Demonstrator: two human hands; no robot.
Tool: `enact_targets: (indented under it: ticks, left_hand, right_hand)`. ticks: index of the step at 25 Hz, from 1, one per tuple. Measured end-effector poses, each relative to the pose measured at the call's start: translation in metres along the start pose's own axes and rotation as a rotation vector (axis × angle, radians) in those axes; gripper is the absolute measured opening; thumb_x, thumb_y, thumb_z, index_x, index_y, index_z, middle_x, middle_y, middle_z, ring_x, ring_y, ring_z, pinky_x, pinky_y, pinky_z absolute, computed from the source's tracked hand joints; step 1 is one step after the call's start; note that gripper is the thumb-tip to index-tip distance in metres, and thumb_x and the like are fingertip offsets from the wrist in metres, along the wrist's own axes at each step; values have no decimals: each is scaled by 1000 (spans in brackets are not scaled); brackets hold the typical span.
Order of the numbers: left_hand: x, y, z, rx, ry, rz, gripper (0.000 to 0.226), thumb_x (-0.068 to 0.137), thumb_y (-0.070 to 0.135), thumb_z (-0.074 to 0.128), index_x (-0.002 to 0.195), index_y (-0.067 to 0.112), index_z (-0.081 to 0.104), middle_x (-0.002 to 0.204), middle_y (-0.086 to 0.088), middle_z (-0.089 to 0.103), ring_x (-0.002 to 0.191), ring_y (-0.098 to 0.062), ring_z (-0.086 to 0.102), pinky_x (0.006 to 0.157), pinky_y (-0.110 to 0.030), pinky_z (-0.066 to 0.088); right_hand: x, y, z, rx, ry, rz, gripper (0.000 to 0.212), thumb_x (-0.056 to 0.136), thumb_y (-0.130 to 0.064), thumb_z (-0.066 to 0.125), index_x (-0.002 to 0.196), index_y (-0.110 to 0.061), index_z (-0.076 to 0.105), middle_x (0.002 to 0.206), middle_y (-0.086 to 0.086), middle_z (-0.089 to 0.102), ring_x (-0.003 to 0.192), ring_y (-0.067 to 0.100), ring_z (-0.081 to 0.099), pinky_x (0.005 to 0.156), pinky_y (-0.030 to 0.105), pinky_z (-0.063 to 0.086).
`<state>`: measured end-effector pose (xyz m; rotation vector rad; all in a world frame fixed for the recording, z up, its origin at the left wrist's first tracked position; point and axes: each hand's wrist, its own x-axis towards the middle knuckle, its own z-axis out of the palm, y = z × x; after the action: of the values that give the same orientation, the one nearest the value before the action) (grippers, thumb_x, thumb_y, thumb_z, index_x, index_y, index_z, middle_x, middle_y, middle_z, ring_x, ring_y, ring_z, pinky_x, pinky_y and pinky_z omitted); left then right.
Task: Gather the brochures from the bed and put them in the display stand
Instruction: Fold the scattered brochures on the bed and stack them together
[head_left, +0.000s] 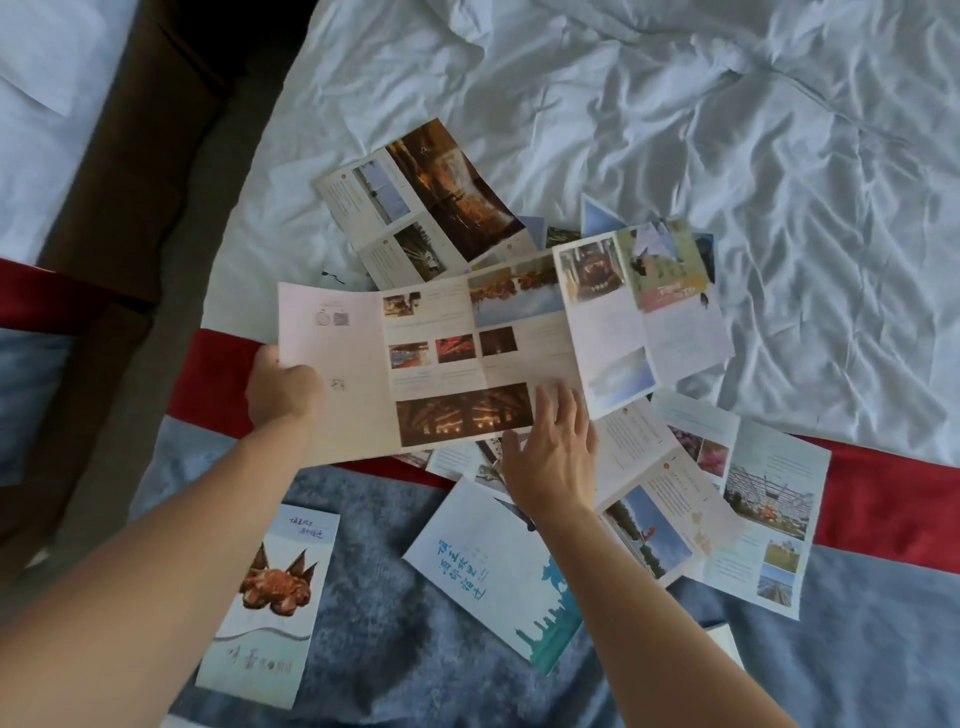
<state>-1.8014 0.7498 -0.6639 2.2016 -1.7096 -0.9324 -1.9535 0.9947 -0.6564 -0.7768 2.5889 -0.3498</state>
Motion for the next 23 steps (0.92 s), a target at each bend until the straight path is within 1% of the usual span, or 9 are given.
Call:
enact_targets:
  ticks: [2,3,5,6,8,10,15,20,23]
  left_hand:
    - [14,-7,-13,22,14,5,41,81,5,37,113,18,60,117,-12,66,105,-37,61,79,-36,44]
    - [18,-10,-18,10,5,5,41,82,5,36,112,18,61,115,-11,66,102,-36,60,77,-36,44]
    - [17,-11,-20,-33,-32,16,39,82,4,34,104,22,60,108,-7,64,93,-31,57,74,-36,42]
    - [16,-11,-19,-51,-49,17,38,81,3,33,100,24,59,104,-5,63,89,-28,56,73,-35,43]
    - [16,-11,-15,-86,-74,-3,39,78,2,33,97,23,59,101,-3,64,88,-28,58,73,-36,46]
    - [19,-14,-13,-115,-96,-25,41,77,2,33,100,21,62,100,-3,65,88,-28,59,74,-37,49]
    - [35,-23,-22,-208,-182,-64,38,76,2,35,90,24,62,86,3,66,73,-17,60,55,-27,42]
    - [59,-41,-36,-292,-307,-119,31,75,7,43,80,29,65,82,2,69,68,-18,61,55,-26,43]
    - [75,-56,-43,-354,-323,-139,31,79,4,45,76,27,66,78,2,69,67,-17,59,55,-26,40]
  right_hand:
    - [5,0,-4,-21,37,21,77,95,-42,56,155,-20,14,167,9,10,155,30,2,125,51,7]
    - [9,0,-5,-12,53,44,80,94,-43,56,156,-19,11,168,11,8,155,30,1,125,51,5]
    - [17,-1,-6,32,54,95,85,93,-46,55,158,-18,6,167,11,12,154,30,6,125,51,9]
    - [22,-3,-5,56,46,114,86,93,-47,55,158,-18,7,165,10,17,153,30,13,124,52,13]
    - [28,-9,0,93,47,142,87,90,-46,59,156,-19,10,159,8,29,145,30,27,121,53,22]
    - [33,-13,5,119,49,172,87,88,-45,62,155,-19,13,154,7,34,139,30,35,118,53,27]
    - [52,-13,12,71,43,246,87,87,-39,66,153,-14,15,149,16,40,134,36,40,113,56,34]
    - [72,-25,18,16,57,235,85,86,-40,71,151,-15,22,135,15,50,124,36,47,109,56,36]
    - [80,-33,28,-25,18,217,82,85,-47,69,148,-15,28,135,15,50,123,36,48,106,54,38]
